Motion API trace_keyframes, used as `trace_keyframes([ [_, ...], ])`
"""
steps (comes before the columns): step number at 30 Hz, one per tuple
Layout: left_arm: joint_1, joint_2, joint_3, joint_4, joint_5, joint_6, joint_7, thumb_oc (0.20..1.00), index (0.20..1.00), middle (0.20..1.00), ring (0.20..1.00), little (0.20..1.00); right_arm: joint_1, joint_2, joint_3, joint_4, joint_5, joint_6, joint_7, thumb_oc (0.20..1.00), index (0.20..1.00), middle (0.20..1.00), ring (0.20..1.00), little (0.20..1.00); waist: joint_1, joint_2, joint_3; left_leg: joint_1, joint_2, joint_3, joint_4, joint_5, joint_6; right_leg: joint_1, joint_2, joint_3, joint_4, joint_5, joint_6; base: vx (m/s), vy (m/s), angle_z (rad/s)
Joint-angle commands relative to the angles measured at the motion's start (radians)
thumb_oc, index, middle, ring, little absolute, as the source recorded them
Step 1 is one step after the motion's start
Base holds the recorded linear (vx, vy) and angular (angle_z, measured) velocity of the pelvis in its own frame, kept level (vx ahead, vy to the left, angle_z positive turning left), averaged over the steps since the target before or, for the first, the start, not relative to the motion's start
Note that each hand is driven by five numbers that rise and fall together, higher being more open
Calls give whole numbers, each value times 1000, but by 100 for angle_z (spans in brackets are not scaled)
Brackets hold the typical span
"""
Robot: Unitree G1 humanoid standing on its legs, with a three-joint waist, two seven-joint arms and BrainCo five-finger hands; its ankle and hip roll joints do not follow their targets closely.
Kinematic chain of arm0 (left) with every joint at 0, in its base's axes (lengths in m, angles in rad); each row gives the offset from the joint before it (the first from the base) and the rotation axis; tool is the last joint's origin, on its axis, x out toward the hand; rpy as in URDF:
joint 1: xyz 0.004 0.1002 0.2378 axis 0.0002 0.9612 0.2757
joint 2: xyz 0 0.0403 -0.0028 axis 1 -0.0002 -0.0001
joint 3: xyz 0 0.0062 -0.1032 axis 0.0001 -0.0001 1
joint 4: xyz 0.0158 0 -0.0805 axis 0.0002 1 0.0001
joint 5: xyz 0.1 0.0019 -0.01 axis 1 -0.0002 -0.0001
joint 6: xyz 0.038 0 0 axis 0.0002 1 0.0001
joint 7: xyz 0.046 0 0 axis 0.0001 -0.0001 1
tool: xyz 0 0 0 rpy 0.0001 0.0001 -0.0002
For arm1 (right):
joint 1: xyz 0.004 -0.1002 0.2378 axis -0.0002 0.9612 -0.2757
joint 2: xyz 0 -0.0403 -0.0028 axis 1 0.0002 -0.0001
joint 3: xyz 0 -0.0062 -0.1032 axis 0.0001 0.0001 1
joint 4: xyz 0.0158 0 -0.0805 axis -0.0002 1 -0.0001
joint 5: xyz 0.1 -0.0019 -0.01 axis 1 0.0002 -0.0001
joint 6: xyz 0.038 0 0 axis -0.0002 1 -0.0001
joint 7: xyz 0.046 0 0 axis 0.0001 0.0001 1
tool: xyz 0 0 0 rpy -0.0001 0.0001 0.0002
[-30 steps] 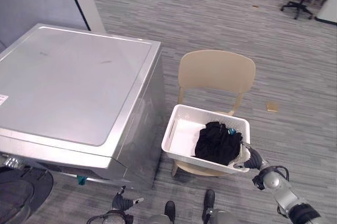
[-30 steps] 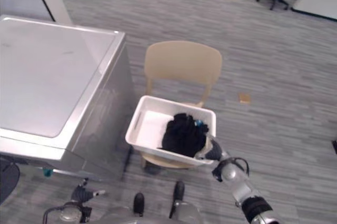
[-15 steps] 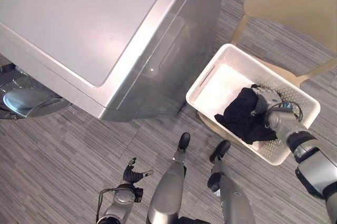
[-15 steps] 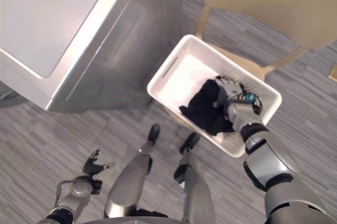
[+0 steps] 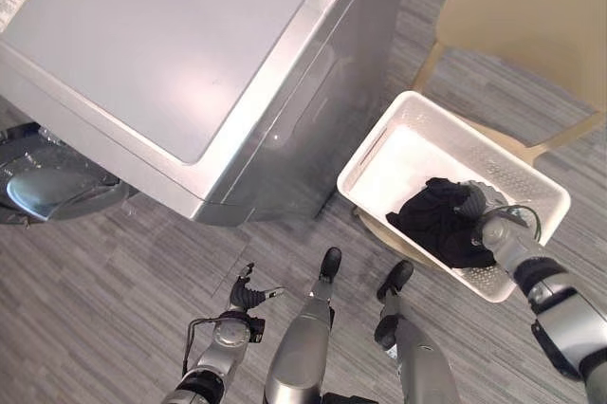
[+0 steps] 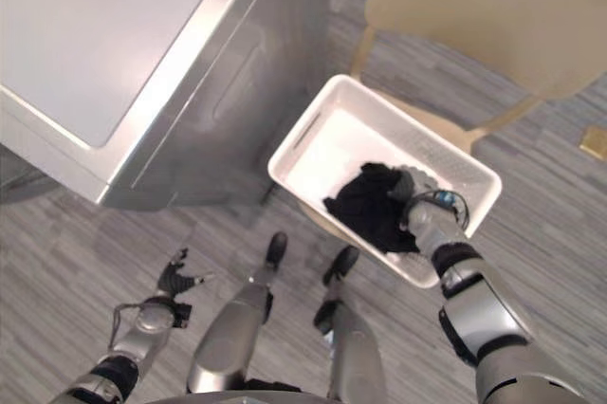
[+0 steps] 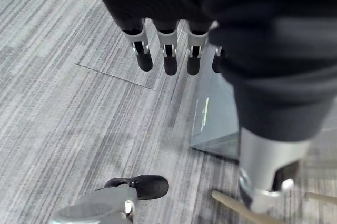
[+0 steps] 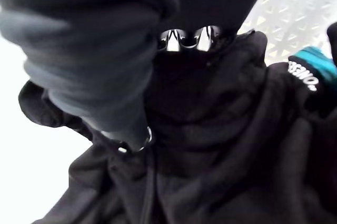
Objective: Grab the laundry basket,head to the washer,open it,put in the laundry and shut it.
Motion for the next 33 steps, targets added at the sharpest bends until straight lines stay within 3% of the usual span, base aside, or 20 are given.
trace_keyframes([
  [1,70,5,19,-10,-33,5,-4,1000,1000,1000,1000,1000,140,47,-89,-162,203,-58,-17,200,200,200,200,200,-10,-11,-98,36,-22,63,-44,-20,11,49,-40,88,119,-188,94,27,75,-17],
  [6,107,-4,59,-29,-24,17,-12,1000,1000,1000,1000,1000,273,63,-176,-377,280,-98,7,200,200,200,200,200,-41,-7,-123,100,-25,77,-50,-37,18,105,-43,95,108,-191,98,25,71,-14],
  [13,197,2,103,-148,2,34,-46,1000,1000,1000,1000,1000,413,26,-220,-825,323,-150,149,200,200,200,200,200,-80,-10,-164,188,-35,121,-44,-79,43,156,-50,136,104,-170,125,-16,125,-18],
  [15,196,6,109,-179,-6,32,-38,1000,1000,1000,1000,1000,406,29,-220,-908,351,-159,169,200,200,200,200,200,-77,-9,-148,193,-34,142,-25,-91,54,141,-64,147,159,-177,132,-243,138,-35],
  [16,179,14,108,-202,-11,30,-27,1000,1000,1000,1000,1000,400,51,-223,-954,396,-179,176,200,200,200,200,200,-78,-9,-122,180,-23,144,16,-90,60,117,-68,186,266,-210,135,-358,39,-42],
  [20,159,39,111,-264,-23,19,-11,1000,1000,1000,1000,1000,398,61,-246,-1041,399,-192,170,200,200,200,200,200,-69,-17,-139,99,-10,120,48,-38,62,128,-17,267,497,-279,123,-286,-67,10],
  [21,159,39,111,-264,-23,20,-11,1000,1000,1000,1000,1000,398,61,-247,-1042,399,-192,170,200,200,200,200,200,-68,-16,-142,95,-8,120,47,-37,62,125,-15,267,495,-276,122,-246,-199,69],
  [22,174,51,98,-334,-50,15,-11,1000,1000,1000,1000,1000,402,73,-250,-1064,414,-199,166,200,200,200,200,200,-42,-30,-164,55,-7,95,30,12,39,196,31,298,479,-351,101,-224,-199,53],
  [24,190,63,81,-393,-31,11,-32,1000,1000,1000,1000,1000,371,67,-240,-1073,414,-194,167,200,200,200,200,200,-12,-26,-180,5,9,87,4,73,-7,240,72,293,354,-412,56,-243,-199,33],
  [25,191,63,81,-395,-31,12,-32,1000,1000,1000,1000,1000,371,68,-239,-1073,414,-195,167,200,200,200,200,200,-13,-26,-181,5,10,85,2,75,-8,241,74,292,350,-411,55,-315,-228,35],
  [26,186,61,81,-426,-45,12,-31,1000,1000,1000,1000,1000,354,50,-239,-1078,421,-197,158,200,200,200,200,200,-13,-32,-193,-33,14,96,-40,104,-36,265,112,294,206,-389,48,-322,-194,32],
  [27,178,59,67,-444,-29,11,-32,1000,1000,1000,1000,1000,346,44,-239,-1071,419,-193,158,200,200,200,200,200,-21,-36,-184,-45,18,119,-41,104,-53,264,117,287,171,-363,51,-431,-200,84],
  [29,164,56,46,-464,-17,4,-39,1000,1000,1000,1000,1000,340,34,-229,-1057,431,-192,152,200,200,200,200,200,-41,-48,-179,-37,23,192,-17,61,-36,267,92,244,107,-309,61,-381,-26,92],
  [30,164,60,34,-499,-7,-5,-55,1000,1000,1000,1000,1000,349,30,-226,-1055,436,-178,157,200,200,200,200,200,-61,-61,-185,-8,17,219,67,6,-16,265,60,204,55,-258,73,-335,19,49],
  [31,164,60,34,-500,-7,-5,-55,1000,1000,1000,1000,1000,349,30,-226,-1055,435,-178,157,200,200,200,200,200,-62,-59,-187,-13,18,217,72,5,-16,263,61,202,53,-255,73,-344,45,57],
  [33,161,61,7,-557,7,-13,-77,1000,1000,1000,1000,1000,386,27,-228,-1074,442,-172,183,200,200,200,200,200,-98,-80,-208,79,13,233,173,-136,4,250,20,165,29,-222,73,-185,51,79],
])
